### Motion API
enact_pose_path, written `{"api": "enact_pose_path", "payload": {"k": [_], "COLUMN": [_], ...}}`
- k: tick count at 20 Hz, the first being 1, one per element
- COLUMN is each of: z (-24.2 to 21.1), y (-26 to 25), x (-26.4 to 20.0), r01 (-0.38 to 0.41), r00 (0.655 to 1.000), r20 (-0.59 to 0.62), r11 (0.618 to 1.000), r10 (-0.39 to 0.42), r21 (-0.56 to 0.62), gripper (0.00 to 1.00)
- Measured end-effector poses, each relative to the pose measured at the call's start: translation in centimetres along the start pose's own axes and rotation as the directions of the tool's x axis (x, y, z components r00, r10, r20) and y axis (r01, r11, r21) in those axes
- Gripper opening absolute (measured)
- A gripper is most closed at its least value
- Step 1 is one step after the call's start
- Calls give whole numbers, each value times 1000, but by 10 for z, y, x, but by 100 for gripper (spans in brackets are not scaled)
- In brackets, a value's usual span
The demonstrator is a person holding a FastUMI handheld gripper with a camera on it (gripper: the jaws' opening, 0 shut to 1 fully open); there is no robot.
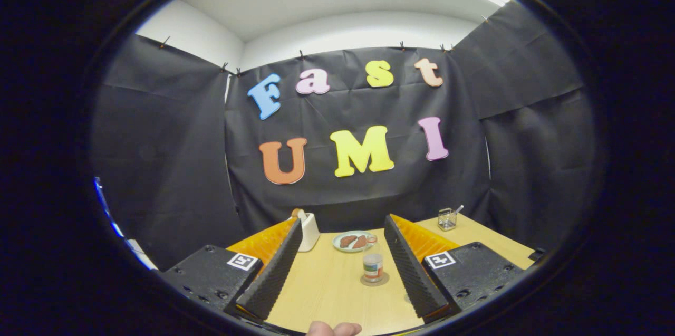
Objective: Take the bottle from table, then pour the juice into the cup, finally place the bottle on the coaster
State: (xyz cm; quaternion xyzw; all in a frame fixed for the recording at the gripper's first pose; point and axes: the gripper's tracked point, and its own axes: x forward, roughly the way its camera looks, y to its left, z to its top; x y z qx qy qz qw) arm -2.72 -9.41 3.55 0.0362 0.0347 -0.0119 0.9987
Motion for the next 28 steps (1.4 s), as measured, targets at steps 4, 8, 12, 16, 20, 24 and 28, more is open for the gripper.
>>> {"api": "enact_pose_path", "payload": {"k": [4, 8, 12, 16, 20, 24, 28], "z": [-5, -6, -8, -9, -11, -15, -17], "y": [5, 7, 5, 1, 9, 12, 15], "x": [-11, -17, -15, -16, -22, -29, -31], "r01": [-20, -33, -38, -35, -55, -60, -68], "r00": [1000, 999, 999, 999, 998, 998, 997], "r20": [-17, -11, -13, -23, -23, -31, -30], "r11": [1000, 999, 999, 999, 998, 998, 997], "r10": [20, 33, 38, 34, 54, 59, 67], "r21": [-4, -17, -21, -13, -30, -25, -30], "gripper": [100, 99, 99, 100, 99, 100, 99]}}
